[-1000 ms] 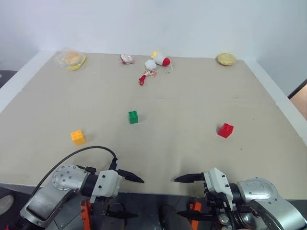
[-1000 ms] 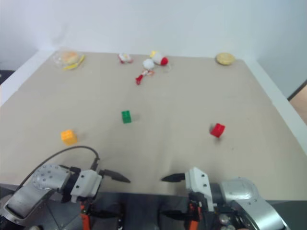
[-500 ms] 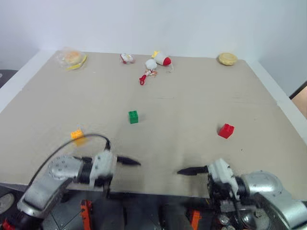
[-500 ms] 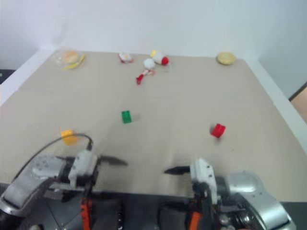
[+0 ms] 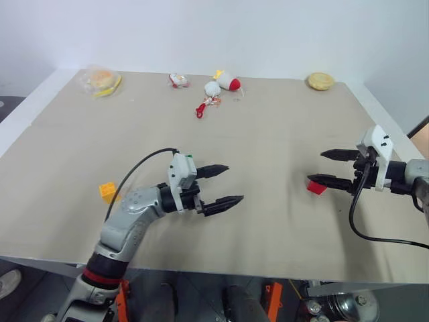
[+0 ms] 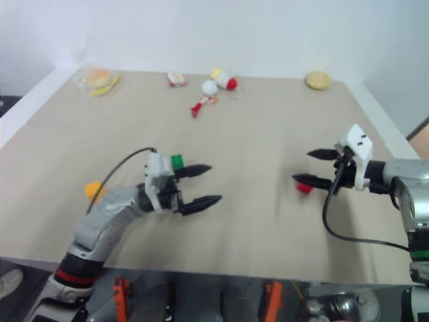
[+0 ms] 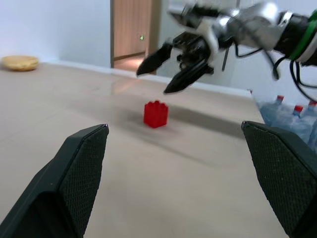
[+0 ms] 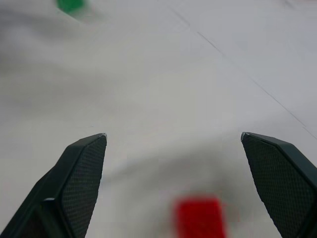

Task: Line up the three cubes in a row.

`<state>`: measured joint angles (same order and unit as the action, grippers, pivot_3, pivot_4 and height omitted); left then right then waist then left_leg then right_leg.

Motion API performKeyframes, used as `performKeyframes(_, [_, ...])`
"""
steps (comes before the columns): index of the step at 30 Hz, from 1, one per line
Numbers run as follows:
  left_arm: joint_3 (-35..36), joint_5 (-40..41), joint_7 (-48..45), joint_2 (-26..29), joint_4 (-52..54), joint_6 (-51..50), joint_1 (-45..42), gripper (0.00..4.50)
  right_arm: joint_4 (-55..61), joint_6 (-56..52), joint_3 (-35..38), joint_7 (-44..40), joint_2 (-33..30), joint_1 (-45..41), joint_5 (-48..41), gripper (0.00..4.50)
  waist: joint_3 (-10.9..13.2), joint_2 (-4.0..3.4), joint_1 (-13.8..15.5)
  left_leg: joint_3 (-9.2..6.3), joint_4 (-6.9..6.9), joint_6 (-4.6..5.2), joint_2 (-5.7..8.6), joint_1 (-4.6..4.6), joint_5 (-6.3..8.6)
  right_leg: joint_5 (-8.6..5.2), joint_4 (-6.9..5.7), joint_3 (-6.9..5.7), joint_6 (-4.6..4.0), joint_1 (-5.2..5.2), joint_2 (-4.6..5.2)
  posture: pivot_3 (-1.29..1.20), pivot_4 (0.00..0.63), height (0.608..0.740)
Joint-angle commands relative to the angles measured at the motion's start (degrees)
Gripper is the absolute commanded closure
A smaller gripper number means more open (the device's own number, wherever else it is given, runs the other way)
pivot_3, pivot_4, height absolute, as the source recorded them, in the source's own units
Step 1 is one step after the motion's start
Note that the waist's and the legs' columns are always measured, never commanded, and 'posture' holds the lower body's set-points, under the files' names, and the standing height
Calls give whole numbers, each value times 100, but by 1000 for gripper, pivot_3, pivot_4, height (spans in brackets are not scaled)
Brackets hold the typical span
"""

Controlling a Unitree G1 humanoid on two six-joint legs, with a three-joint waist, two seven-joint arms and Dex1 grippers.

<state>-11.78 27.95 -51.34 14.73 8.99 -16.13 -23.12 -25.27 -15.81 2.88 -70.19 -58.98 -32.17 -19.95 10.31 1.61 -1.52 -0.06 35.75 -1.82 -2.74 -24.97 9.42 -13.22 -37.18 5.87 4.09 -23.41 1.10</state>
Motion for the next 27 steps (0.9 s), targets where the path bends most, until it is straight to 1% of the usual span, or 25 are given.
performKeyframes(1, [-150, -224, 64, -201, -47, 271, -156, 52, -816, 353, -229, -337, -106, -456, 495, 0, -2, -4, -4, -1, -2, 0, 0, 0, 0, 0, 0, 0, -1, 0, 0, 0, 150, 737])
performKeyframes(5, [-304, -456, 88, -338, -178, 519, -201, 52, -1355, 501, -418, -540, 30, -712, 735, 0, -3, -11, -15, 0, -9, 1, 1, 8, 0, -2, 0, 3, 0, 3, -2, 0, 150, 737])
performKeyframes(8, [-303, -546, 178, -502, -246, 638, -251, 52, -1772, 688, -530, -636, 158, -944, 955, 0, -3, -12, -34, 2, 1, -1, 2, 10, -1, -9, 0, 9, 13, 7, -1, 0, 150, 737])
performKeyframes(13, [-259, -696, 383, -797, -414, 862, -380, 52, -2300, 813, -609, -761, 359, -1257, 1219, 0, -3, -12, -86, 4, 28, -3, 5, 8, -6, 1, 0, 17, 10, 13, 0, 0, 150, 737])
performKeyframes(20, [-238, -691, 546, -1058, -524, 832, -525, 52, -2949, 892, -661, -759, 617, -1670, 1490, 0, -3, -12, -119, 6, 43, -3, 8, 8, -7, 11, 0, 25, 18, 17, 0, 0, 150, 737])
performKeyframes(22, [-242, -688, 562, -1083, -539, 821, -548, 0, -3127, 953, -657, -709, 686, -1769, 1567, 546, -3, -13, -120, 6, 41, -3, 8, 8, -7, 11, 0, 25, 18, 16, -1, 0, 150, 737])
performKeyframes(23, [-244, -685, 567, -1093, -543, 814, -555, 0, -3210, 981, -657, -687, 715, -1815, 1601, 748, -3, -12, -121, 6, 41, -3, 8, 8, -7, 10, 0, 26, 18, 16, -1, 0, 150, 737])
performKeyframes(27, [-229, -665, 588, -1117, -546, 791, -572, 0, -3407, 1063, -629, -685, 774, -1935, 1702, 2138, -2, -13, -120, 6, 40, -3, 9, 7, -7, 10, 0, 27, 20, 16, 0, 0, 150, 737])
